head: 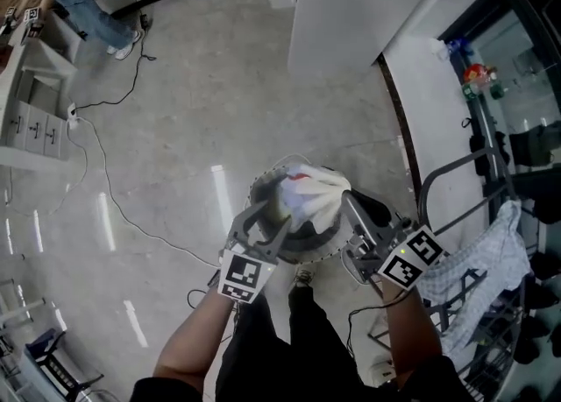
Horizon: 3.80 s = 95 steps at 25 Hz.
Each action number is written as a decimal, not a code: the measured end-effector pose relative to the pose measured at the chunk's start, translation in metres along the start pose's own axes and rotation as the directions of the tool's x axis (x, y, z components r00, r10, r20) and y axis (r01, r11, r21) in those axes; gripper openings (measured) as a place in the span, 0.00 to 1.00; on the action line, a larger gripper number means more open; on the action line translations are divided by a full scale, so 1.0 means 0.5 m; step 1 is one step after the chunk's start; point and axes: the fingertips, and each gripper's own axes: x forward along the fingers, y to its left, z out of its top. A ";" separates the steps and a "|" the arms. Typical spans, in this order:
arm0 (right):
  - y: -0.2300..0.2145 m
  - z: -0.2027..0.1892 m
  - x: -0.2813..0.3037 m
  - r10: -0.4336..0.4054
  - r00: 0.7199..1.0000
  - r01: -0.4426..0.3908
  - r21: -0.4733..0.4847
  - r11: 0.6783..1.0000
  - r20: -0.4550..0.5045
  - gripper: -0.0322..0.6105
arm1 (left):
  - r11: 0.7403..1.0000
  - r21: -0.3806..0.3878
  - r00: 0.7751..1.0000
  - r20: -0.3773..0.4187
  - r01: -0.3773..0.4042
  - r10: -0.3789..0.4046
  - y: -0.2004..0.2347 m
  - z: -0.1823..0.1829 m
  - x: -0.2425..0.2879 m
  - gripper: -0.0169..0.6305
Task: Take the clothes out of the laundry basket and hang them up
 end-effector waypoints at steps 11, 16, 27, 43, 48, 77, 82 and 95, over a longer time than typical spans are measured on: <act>0.154 0.247 -0.134 0.113 0.989 -0.094 -0.175 0.980 0.101 0.07 | 0.996 0.090 0.998 0.059 -0.012 0.007 -0.037 0.181 0.040 0.32; 0.224 0.302 -0.195 0.177 0.976 -0.144 -0.233 0.962 0.130 0.07 | 0.992 0.122 0.995 0.098 -0.012 0.000 -0.062 0.255 0.037 0.33; 0.203 0.300 -0.293 0.153 0.973 -0.116 -0.211 0.971 0.170 0.07 | 0.990 0.057 0.981 0.154 -0.131 0.121 -0.080 0.350 -0.015 0.05; 0.203 0.157 -0.296 0.028 0.990 -0.016 -0.086 0.996 0.140 0.07 | 0.982 0.080 0.925 0.357 -0.169 0.130 -0.053 0.564 -0.147 0.05; 0.247 0.126 -0.263 -0.013 0.990 0.024 -0.076 0.997 0.140 0.07 | 0.989 0.107 0.909 0.413 -0.099 0.046 -0.037 0.623 -0.184 0.05; 0.180 -0.022 -0.044 -0.203 0.979 0.203 -0.068 0.977 0.000 0.44 | 0.910 0.313 0.849 0.367 0.272 -0.380 -0.052 0.662 -0.365 0.05; 0.203 -0.089 0.041 -0.150 0.984 0.142 -0.080 0.987 -0.102 0.50 | 0.913 0.322 0.847 0.384 0.251 -0.368 -0.033 0.667 -0.407 0.05; 0.214 -0.081 -0.102 -0.352 0.936 0.352 -0.012 0.936 0.015 0.06 | 0.945 0.273 0.885 0.373 0.182 -0.278 0.058 0.610 -0.432 0.05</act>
